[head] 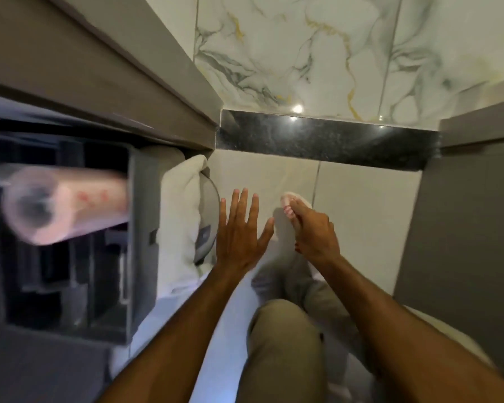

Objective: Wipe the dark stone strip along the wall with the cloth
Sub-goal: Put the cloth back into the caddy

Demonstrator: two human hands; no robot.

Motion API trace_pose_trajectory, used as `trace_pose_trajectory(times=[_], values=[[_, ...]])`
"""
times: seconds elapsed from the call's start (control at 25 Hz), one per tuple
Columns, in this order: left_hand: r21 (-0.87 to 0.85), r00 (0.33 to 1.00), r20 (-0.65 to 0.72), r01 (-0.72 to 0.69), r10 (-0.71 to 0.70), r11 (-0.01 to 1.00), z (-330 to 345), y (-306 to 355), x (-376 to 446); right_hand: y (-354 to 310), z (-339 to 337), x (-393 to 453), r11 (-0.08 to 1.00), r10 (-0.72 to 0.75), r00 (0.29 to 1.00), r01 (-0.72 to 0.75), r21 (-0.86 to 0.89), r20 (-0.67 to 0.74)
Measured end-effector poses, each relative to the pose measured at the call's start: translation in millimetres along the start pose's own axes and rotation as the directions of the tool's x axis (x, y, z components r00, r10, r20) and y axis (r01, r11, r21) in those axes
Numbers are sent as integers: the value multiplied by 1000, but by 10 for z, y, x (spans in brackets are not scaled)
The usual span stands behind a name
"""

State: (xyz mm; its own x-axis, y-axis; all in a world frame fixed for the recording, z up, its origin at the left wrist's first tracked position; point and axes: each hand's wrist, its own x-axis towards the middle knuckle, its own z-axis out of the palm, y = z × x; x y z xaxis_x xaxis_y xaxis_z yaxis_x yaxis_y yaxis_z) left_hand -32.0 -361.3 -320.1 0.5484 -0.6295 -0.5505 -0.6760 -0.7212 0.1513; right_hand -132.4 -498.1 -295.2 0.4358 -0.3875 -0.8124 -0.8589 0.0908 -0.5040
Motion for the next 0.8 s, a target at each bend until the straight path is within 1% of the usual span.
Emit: trace_pose_trajectory(times=[0.04,0.16,0.24,0.32,0.4,0.48,0.56,0.6,0.68,0.76,0.8], values=[[-18,1000,5,-16,16,1000,-343,80,-317,-153,-92,-372,1000,-14,1000,14,10,20],[-63,998,-41,-55,53,996,-1061,147,-1110,-572,-163,-1181,988,-95,995,98,-121,31],[-61,995,-34,-94,92,994,-1486,14,-1576,-937,-124,-1694,978,-157,987,161,-133,40],[-2,987,-85,-136,135,991,-1748,-288,-1976,-1199,72,-2127,958,-210,973,224,-177,95],[68,985,-108,-127,134,990,-1845,-784,-2276,-1389,397,-2430,953,-211,969,234,-194,133],[99,982,-172,-59,75,993,-1900,-1341,-2457,-1588,821,-2559,941,-239,960,266,-207,145],[58,960,-281,14,3,998,-1931,-1881,-2478,-1851,1301,-2613,943,-263,956,284,-172,133],[33,949,-313,46,-34,998,-1920,-2143,-2441,-1979,1594,-2597,942,-275,954,292,-163,117],[27,951,-305,66,-55,997,-1817,-2556,-2260,-2162,2152,-2455,944,-261,962,271,-188,79],[15,966,-257,40,-35,999,-1652,-2831,-1993,-2175,2653,-2194,943,-210,977,211,-259,30],[4,966,-258,18,-16,1000,-1567,-2911,-1864,-2136,2855,-2053,935,-190,982,183,-304,10]])
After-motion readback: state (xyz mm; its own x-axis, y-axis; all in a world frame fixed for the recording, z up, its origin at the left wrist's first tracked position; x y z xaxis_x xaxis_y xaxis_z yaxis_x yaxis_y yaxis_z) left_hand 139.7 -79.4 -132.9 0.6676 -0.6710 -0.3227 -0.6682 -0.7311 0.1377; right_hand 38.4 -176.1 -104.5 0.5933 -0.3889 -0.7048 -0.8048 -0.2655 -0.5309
